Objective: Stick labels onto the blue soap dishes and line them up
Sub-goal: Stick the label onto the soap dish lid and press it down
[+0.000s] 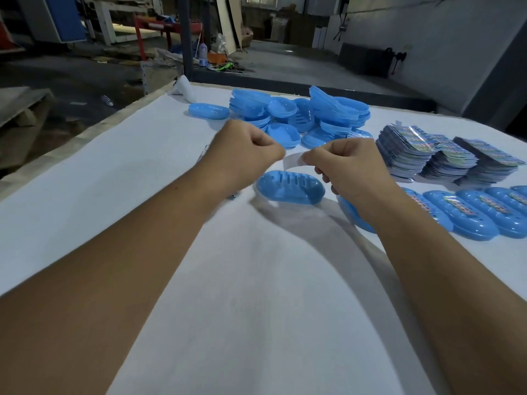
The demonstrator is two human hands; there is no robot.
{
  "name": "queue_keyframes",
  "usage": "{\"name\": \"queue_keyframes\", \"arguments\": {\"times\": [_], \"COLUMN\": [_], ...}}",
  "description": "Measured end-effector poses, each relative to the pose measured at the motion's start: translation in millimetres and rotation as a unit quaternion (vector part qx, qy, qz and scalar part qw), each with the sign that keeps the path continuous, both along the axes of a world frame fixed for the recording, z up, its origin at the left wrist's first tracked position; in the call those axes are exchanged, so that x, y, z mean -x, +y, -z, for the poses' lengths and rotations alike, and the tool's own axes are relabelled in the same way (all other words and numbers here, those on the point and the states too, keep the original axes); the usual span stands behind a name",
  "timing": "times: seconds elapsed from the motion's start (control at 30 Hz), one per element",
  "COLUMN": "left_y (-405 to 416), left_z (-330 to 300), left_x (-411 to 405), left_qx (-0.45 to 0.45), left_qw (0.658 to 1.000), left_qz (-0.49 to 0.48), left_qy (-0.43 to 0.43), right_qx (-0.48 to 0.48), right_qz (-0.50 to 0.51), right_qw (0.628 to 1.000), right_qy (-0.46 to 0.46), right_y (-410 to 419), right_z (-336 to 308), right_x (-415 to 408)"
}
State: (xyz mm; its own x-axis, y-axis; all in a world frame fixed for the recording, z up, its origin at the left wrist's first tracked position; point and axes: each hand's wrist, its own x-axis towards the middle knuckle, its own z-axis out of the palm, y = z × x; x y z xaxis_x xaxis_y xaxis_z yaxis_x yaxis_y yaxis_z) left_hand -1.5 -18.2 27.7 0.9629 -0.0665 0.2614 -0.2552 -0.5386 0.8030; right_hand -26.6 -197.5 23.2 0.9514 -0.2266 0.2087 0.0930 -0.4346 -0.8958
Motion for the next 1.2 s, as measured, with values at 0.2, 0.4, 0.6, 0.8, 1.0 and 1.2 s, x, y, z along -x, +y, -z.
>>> {"name": "queue_keyframes", "arguments": {"times": [0.2,0.4,0.6,0.8,1.0,1.2], "left_y": [-13,-18,-17,-12,-13,-13], "left_z": [8,11,10,8,7,9], "left_x": [6,8,7,2,-2,-3], "left_qx": [0.089,0.098,0.1,0.095,0.112,0.112], "left_qw": [0.993,0.991,0.991,0.993,0.991,0.989], "left_qz": [0.046,0.04,0.033,0.01,-0.039,-0.051], "left_qy": [0.068,0.086,0.089,0.072,0.068,0.085], "right_qx": [0.023,0.025,0.023,0.043,0.113,0.091], "right_qz": [-0.01,-0.016,-0.046,-0.062,0.045,0.029], "right_qw": [1.0,1.0,0.999,0.996,0.992,0.995], "right_qy": [-0.018,-0.009,-0.011,-0.042,-0.027,-0.018], "right_y": [2,1,-2,0,-13,-12], "right_z": [2,3,2,4,6,7], "right_x": [0,-1,2,0,-9,-9]}}
